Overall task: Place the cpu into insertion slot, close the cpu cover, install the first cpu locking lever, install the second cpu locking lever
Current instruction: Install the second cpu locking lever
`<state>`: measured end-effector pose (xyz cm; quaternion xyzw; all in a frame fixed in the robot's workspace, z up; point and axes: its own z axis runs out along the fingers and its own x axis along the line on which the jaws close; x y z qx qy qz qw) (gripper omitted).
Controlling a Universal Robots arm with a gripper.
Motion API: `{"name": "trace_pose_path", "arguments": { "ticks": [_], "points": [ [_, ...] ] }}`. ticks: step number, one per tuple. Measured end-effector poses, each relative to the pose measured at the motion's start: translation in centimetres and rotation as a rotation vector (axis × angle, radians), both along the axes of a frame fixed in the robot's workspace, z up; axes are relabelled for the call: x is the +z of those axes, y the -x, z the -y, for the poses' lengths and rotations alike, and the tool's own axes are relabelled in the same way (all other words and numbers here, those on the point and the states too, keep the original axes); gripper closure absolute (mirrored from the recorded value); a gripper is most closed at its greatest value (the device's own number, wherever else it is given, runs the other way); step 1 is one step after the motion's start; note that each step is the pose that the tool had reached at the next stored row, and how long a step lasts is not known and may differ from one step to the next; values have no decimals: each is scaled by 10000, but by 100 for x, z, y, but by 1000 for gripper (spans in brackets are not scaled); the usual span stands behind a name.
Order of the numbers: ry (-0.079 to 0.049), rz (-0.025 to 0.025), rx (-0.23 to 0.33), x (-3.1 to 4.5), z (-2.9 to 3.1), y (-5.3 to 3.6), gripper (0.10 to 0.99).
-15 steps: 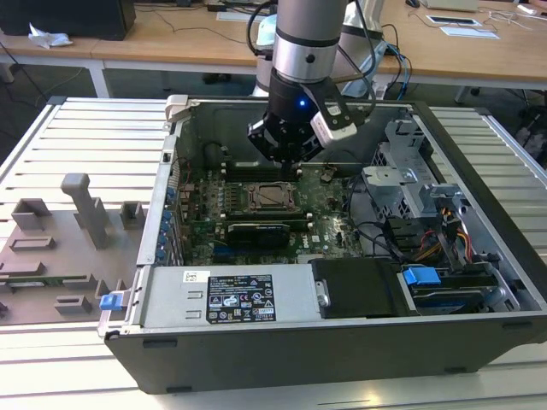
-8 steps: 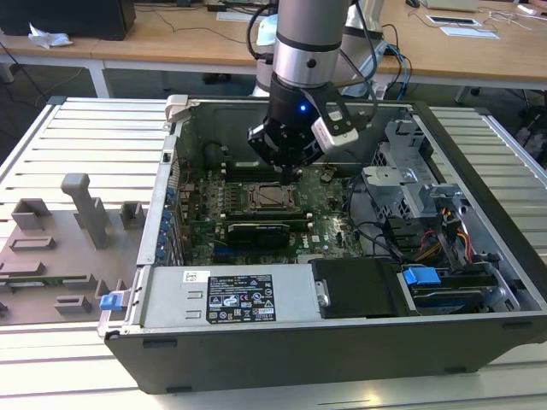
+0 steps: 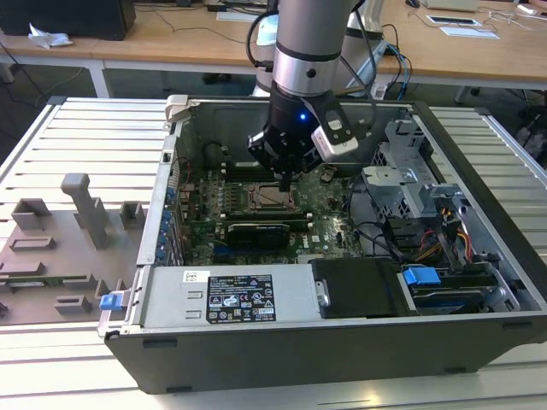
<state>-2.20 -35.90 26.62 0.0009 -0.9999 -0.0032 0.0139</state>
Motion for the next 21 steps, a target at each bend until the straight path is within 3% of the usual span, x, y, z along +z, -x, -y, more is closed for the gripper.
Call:
{"name": "trace_pose_path", "arguments": {
  "ticks": [3, 9, 10, 11, 12, 13, 18, 21],
  "points": [
    [-3, 0, 0, -27, 9, 0, 980],
    [-22, -1, 2, -169, 21, -1, 980],
    [-201, -1, 1, -179, 30, 7, 980],
    [-608, 0, -1, -183, 45, 38, 980],
    [-793, 0, 1, -188, 65, 65, 980],
    [-1119, 0, 1, -207, 146, 119, 980],
    [-1364, -1, 5, -251, 248, 219, 980],
    [-1423, -2, 37, -317, 259, 275, 980]
  ]
}}
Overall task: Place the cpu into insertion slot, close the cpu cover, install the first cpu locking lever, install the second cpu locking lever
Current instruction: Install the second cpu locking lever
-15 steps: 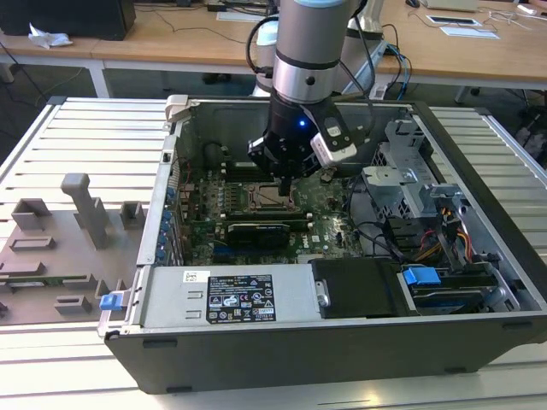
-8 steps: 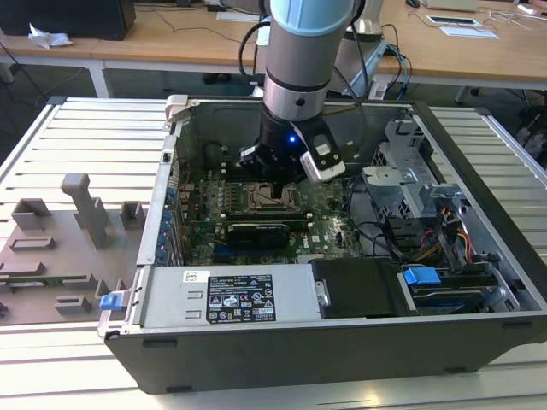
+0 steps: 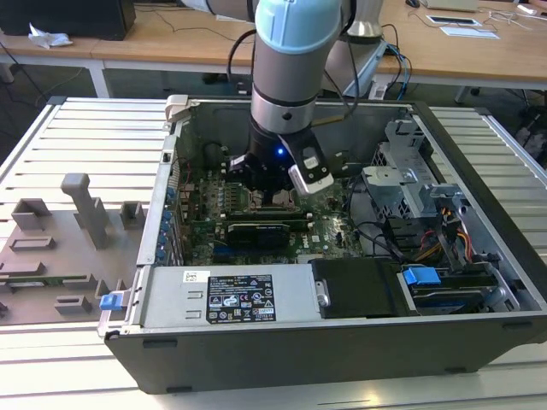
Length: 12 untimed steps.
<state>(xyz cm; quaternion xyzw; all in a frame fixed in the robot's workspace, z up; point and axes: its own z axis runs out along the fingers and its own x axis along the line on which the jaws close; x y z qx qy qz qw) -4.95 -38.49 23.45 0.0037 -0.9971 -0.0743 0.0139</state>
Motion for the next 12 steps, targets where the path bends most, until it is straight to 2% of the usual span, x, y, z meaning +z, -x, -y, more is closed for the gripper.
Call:
{"name": "trace_pose_path", "arguments": {
  "ticks": [7, 12],
  "points": [
    [-44, 0, 166, -172, 14, 82, 980],
    [-87, -1, 622, -272, 14, 118, 980]
  ]
}}
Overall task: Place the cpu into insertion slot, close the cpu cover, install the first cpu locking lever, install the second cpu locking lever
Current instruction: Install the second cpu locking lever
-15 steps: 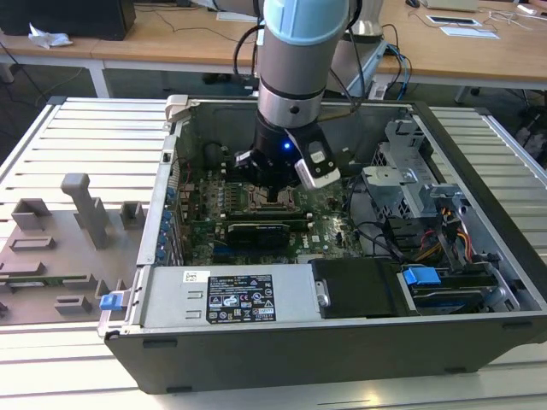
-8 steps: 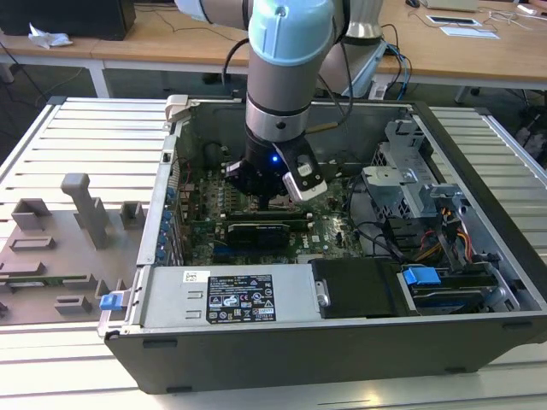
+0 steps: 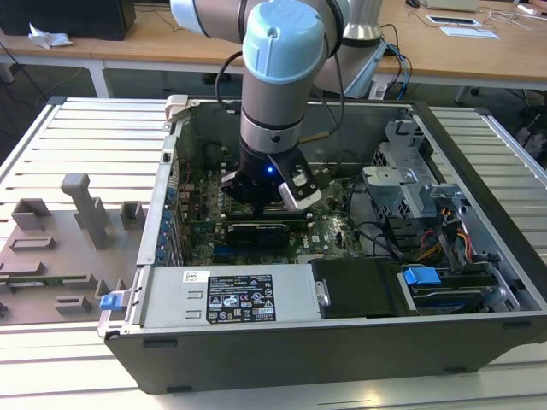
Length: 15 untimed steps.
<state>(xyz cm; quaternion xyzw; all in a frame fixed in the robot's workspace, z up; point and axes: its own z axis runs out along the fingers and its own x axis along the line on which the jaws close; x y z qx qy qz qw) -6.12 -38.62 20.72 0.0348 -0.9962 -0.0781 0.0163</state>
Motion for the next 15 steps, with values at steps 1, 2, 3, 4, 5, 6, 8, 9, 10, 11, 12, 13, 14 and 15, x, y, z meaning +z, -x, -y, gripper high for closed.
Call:
{"name": "trace_pose_path", "arguments": {
  "ticks": [1, 2, 3, 4, 5, 6, 8, 9, 10, 11, 12, 13, 14, 15],
  "points": [
    [-21, 0, 115, -10, 0, 6, 980],
    [-47, 0, 201, -16, 0, 8, 980],
    [-92, 0, 315, -24, -1, 17, 980],
    [-115, 0, 365, -28, -2, 23, 980],
    [-135, 1, 406, -32, -3, 31, 980],
    [-168, 1, 453, -39, -6, 52, 980],
    [-193, 1, 486, -46, -9, 110, 980],
    [-198, 2, 486, -47, -10, 146, 980],
    [-214, 7, 486, -53, -16, 192, 980],
    [-219, 5, 486, -54, -27, 201, 980],
    [-219, 4, 486, -55, -42, 202, 980],
    [-234, 6, 487, -59, -80, 202, 980],
    [-287, 23, 487, -72, -117, 199, 980],
    [-288, 9, 490, -67, -124, 201, 980]
  ]
}}
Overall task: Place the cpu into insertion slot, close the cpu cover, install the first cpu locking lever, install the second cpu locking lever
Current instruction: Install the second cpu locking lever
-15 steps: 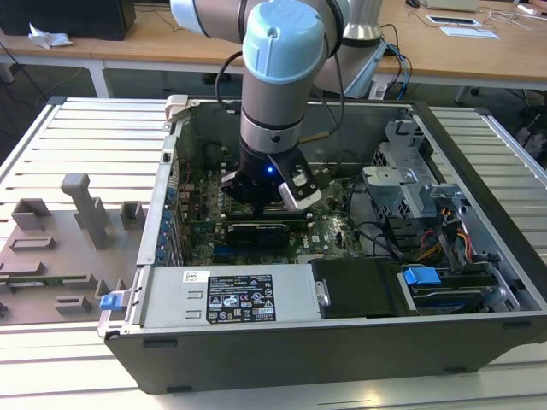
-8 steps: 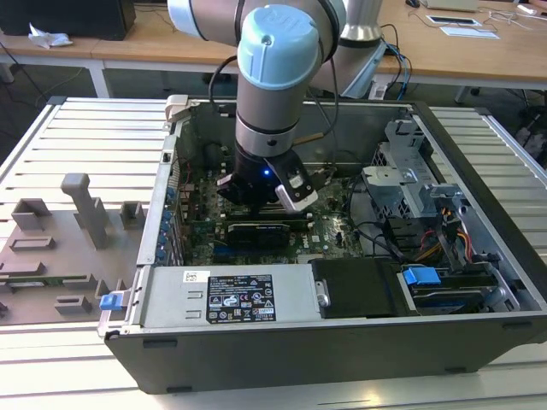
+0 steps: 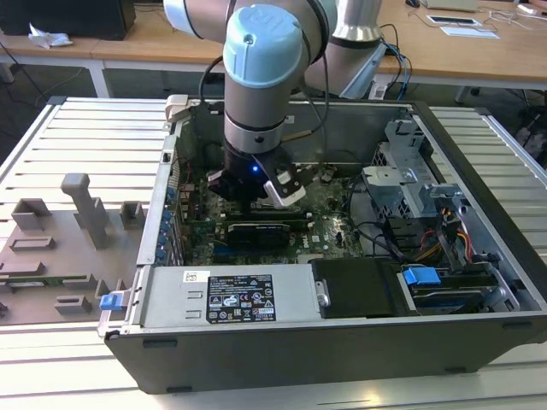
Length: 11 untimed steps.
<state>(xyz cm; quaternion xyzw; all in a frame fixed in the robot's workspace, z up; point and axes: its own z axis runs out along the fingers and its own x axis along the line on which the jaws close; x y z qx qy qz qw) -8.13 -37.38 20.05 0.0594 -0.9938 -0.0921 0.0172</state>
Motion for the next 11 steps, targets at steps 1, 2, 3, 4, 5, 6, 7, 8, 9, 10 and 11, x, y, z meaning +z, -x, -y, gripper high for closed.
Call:
{"name": "trace_pose_path", "arguments": {
  "ticks": [1, 2, 3, 4, 5, 6, 7, 8, 9, 10, 11],
  "points": [
    [-23, 1, 5, 0, -8, 0, 980],
    [-22, 2, 8, 30, -9, 0, 980],
    [-19, 3, 7, 83, -9, 1, 980],
    [-15, 2, 7, 128, -9, 1, 980],
    [-15, 4, 8, 177, -9, 0, 980],
    [-13, 4, 8, 254, -9, 1, 980],
    [-12, 4, 8, 307, -9, 0, 980],
    [-11, 3, 8, 350, -9, 1, 980],
    [-12, 4, 7, 408, -9, 1, 980],
    [-11, 4, 7, 453, -9, 1, 980],
    [-11, 4, 7, 521, -9, 1, 980]
  ]
}}
